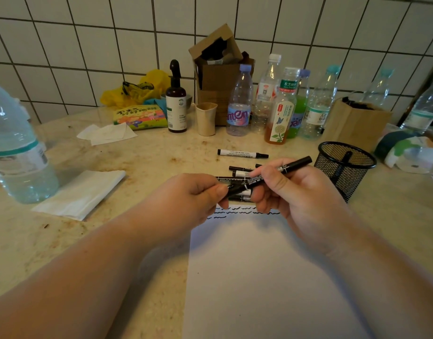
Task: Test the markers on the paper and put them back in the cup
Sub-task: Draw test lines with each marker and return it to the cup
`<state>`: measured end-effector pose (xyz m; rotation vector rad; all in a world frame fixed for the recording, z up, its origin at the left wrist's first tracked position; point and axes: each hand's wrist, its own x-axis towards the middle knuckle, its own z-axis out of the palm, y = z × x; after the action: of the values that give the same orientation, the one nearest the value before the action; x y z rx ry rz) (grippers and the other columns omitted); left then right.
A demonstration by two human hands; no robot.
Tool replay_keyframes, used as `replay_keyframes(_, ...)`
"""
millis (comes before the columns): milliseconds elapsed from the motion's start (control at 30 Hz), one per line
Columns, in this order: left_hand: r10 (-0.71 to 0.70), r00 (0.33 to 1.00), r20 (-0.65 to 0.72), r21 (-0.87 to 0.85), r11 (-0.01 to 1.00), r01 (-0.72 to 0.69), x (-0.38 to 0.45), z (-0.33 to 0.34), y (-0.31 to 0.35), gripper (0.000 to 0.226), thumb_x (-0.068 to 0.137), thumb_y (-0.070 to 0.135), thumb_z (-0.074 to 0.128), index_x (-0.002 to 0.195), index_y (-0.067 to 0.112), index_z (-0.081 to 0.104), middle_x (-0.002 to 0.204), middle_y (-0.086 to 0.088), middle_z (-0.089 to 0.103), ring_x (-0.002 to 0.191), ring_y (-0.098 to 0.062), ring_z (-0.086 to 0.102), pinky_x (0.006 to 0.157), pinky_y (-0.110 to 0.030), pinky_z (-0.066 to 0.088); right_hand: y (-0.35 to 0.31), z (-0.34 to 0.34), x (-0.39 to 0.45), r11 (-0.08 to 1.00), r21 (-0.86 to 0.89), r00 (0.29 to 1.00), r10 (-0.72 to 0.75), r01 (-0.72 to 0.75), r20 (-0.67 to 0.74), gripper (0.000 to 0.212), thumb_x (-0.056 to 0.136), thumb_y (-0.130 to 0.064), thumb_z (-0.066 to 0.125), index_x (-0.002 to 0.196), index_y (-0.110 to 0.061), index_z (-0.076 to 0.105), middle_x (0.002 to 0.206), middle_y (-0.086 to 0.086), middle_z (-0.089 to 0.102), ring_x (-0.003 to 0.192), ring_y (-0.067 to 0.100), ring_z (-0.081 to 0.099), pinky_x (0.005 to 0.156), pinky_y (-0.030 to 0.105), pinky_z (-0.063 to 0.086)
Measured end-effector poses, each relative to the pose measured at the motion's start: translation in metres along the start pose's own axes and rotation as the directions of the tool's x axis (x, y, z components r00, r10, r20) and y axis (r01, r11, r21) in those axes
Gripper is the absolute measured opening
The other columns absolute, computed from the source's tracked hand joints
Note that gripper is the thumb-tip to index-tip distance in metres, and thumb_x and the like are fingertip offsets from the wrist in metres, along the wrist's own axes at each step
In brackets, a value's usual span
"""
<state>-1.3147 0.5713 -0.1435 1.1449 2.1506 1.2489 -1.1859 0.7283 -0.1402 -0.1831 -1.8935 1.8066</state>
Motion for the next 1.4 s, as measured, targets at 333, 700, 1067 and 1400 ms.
replay_keyframes(333,0.024,0.980,-0.197,0.425,0.903,0.063,0.003,-0.005,-0.010,0.023,0.095,0.051,0.046,0.091,0.036,0.062,0.069,0.005,0.065,0.061,-0.007,0.059,0.055,-0.026,0.046,-0.008,-0.013,-0.001,0.898,-0.414,0.823,-0.344,0.149,-0.452,0.023,0.107,-0.020,0.042,0.097,-0.032,0.059,0.058,-0.001,0.061,0.045,0.013,0.057,0.046,0.025,0.047)
replay_keyframes(700,0.022,0.983,-0.185,0.445,0.893,0.064,0.002,0.001,-0.007,0.025,0.095,0.053,0.045,0.090,0.035,0.062,0.070,0.002,0.067,0.062,-0.012,0.061,0.057,-0.029,0.050,-0.012,-0.036,0.016,0.952,-0.305,0.810,-0.166,-0.017,-0.562,0.024,0.108,-0.023,0.038,0.097,-0.030,0.059,0.055,-0.003,0.064,0.049,0.019,0.066,0.050,0.032,0.052)
replay_keyframes(1067,0.000,0.987,-0.158,0.476,0.876,0.076,0.002,0.001,-0.009,0.020,0.096,0.047,0.049,0.087,0.035,0.063,0.065,0.001,0.064,0.052,-0.009,0.054,0.049,-0.021,0.039,-0.018,-0.040,0.008,0.919,-0.374,0.873,-0.282,0.126,-0.398,0.037,0.101,-0.018,0.056,0.134,-0.035,0.055,0.070,0.002,0.070,0.057,0.015,0.065,0.054,0.025,0.053)
replay_keyframes(1400,0.007,0.989,-0.146,0.503,0.861,0.068,0.003,0.001,-0.007,0.016,0.096,0.045,0.050,0.088,0.037,0.062,0.070,0.011,0.062,0.061,-0.006,0.058,0.052,-0.021,0.039,0.023,-0.032,0.013,0.340,-0.939,0.998,-0.031,-0.041,-0.055,0.017,0.088,-0.021,0.073,0.103,-0.030,0.072,0.104,-0.012,0.059,0.100,0.008,0.051,0.091,0.027,0.045)
